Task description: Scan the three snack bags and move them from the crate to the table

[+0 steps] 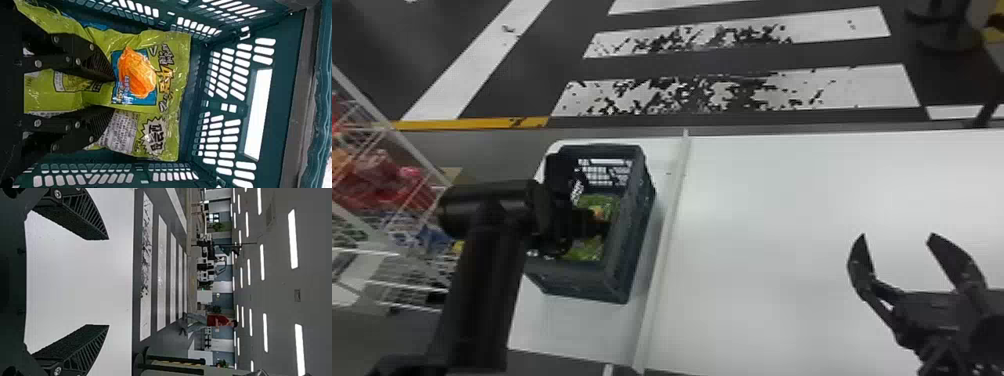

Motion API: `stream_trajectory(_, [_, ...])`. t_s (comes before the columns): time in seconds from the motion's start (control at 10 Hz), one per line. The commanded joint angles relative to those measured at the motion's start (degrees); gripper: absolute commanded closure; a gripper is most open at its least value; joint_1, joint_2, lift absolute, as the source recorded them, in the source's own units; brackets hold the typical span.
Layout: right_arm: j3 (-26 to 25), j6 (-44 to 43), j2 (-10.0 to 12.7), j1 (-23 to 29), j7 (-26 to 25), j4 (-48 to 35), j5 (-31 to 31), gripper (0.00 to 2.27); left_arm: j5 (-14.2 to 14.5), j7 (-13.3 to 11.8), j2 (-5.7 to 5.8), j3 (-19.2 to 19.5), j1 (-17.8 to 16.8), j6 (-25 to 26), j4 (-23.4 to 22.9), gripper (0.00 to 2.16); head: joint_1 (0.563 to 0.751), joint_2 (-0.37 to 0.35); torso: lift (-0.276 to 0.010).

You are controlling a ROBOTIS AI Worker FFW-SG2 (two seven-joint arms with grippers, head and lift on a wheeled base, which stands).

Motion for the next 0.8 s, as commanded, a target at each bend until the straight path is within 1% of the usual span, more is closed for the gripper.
stream_trajectory(0.0, [0.4, -2.4, 0.1, 0.8, -0.3, -0.3, 0.2, 0.09, 0.1, 0.2, -0.06, 0.7, 1.3, -0.4, -1.5, 2.13, 0.695, 0.242, -0.062])
stream_trajectory(0.3, [0.9, -2.4, 0.3, 2.1, -0.5, -1.5, 0.6, 0.09, 2.3, 1.3, -0.41, 4.8, 7.7, -1.1, -13.6, 2.14, 0.695, 0.261, -0.062])
stream_trajectory(0.4, [0.9, -2.4, 0.3, 2.4, -0.6, -2.1, 0.7, 0.09, 2.5, 2.1, -0.76, 5.4, 9.7, -1.1, -17.6, 2.14, 0.695, 0.264, -0.062])
stream_trajectory(0.5, [0.9, -2.4, 0.2, 2.8, -0.7, -2.4, 0.9, 0.09, 2.4, 2.7, -0.85, 5.8, 11.3, -1.1, -21.1, 2.14, 0.695, 0.268, -0.062])
stream_trajectory(0.6, [1.0, -2.4, 0.2, 2.9, -0.9, -2.5, 1.0, 0.09, 2.4, 2.7, -1.29, 6.5, 12.5, -1.0, -23.8, 2.14, 0.695, 0.270, -0.062])
stream_trajectory(0.7, [1.0, -2.6, 0.2, 3.1, -0.9, -2.7, 1.0, 0.09, 2.6, 3.4, -1.64, 6.8, 13.9, -1.0, -27.0, 2.14, 0.695, 0.270, -0.062])
